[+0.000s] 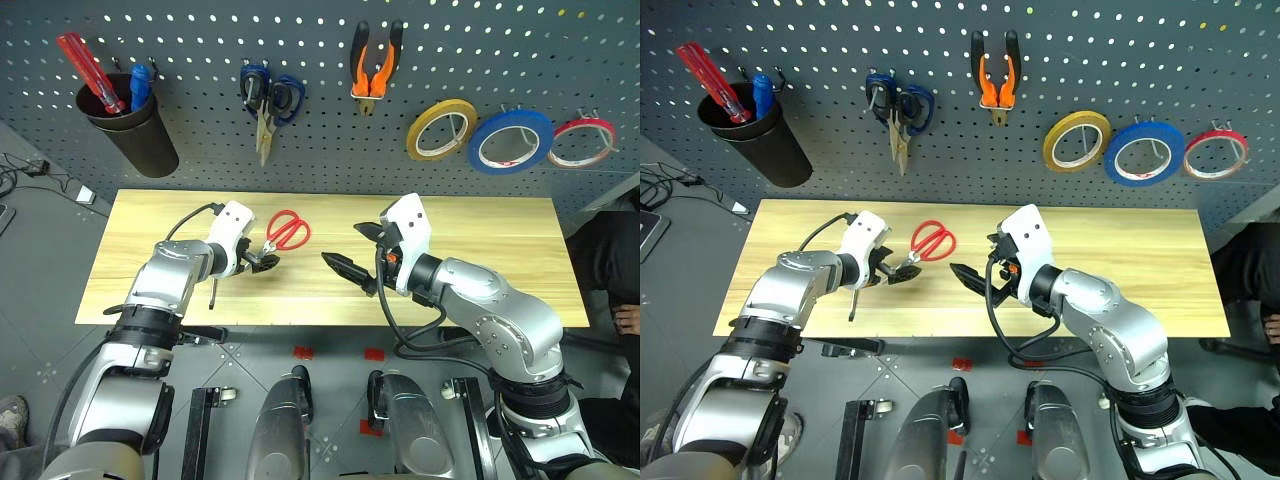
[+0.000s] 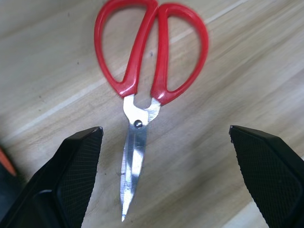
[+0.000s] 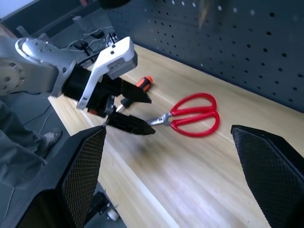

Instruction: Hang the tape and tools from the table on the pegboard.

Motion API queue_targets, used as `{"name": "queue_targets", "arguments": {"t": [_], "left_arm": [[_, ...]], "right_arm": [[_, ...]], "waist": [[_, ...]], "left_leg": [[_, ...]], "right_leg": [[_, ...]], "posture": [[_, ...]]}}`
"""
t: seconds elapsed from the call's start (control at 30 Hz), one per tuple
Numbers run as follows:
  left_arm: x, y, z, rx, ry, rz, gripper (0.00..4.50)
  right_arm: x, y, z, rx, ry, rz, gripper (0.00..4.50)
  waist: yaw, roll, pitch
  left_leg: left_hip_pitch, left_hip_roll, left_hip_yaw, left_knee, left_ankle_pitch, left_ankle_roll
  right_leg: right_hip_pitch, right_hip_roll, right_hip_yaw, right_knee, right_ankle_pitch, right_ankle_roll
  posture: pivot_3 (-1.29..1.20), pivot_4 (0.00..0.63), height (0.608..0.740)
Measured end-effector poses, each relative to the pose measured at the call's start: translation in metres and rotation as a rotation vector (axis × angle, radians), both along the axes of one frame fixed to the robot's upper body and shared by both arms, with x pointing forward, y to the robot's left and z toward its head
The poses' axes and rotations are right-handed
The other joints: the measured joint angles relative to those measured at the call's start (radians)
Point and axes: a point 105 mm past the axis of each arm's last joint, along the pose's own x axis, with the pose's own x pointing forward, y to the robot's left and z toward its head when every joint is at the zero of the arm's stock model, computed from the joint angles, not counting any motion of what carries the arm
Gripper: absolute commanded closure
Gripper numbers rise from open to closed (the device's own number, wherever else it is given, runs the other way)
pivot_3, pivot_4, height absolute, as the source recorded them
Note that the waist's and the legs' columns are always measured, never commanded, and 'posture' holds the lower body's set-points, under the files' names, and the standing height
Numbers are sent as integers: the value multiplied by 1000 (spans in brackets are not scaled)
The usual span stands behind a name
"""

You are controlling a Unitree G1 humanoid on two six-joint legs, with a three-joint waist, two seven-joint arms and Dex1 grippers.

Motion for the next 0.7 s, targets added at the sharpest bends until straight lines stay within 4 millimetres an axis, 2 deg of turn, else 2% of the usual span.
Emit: {"name": "queue_targets", "arguments": {"t": [0.27, 0.53, 0.63, 0.7], "left_arm": [[7, 19, -19, 48, 64, 44, 12], [22, 11, -17, 78, 45, 19, 12], [23, 5, -18, 98, 53, -24, 602], [23, 4, -18, 118, 57, -46, 1174]], "right_arm": [[-5, 3, 0, 2, 12, 24, 0], [-6, 3, 3, -2, 3, 32, 0], [-5, 4, 7, -3, -11, 36, 0], [-5, 4, 8, -4, -16, 38, 0]], "waist": [[-2, 0, 0], [2, 0, 0], [1, 0, 0], [0, 0, 0]], "left_leg": [[0, 1, 0, 0, 0, 0], [0, 0, 0, 1, 0, 0], [0, 0, 0, 1, 0, 0], [0, 0, 0, 1, 0, 0]], "right_leg": [[0, 0, 0, 0, 0, 0], [0, 0, 0, 1, 0, 0], [0, 0, -1, 1, 0, 0], [0, 0, -1, 1, 0, 0]], "posture": [[-218, 374, 740], [-216, 368, 740], [-219, 365, 740], [-219, 365, 740]]}}
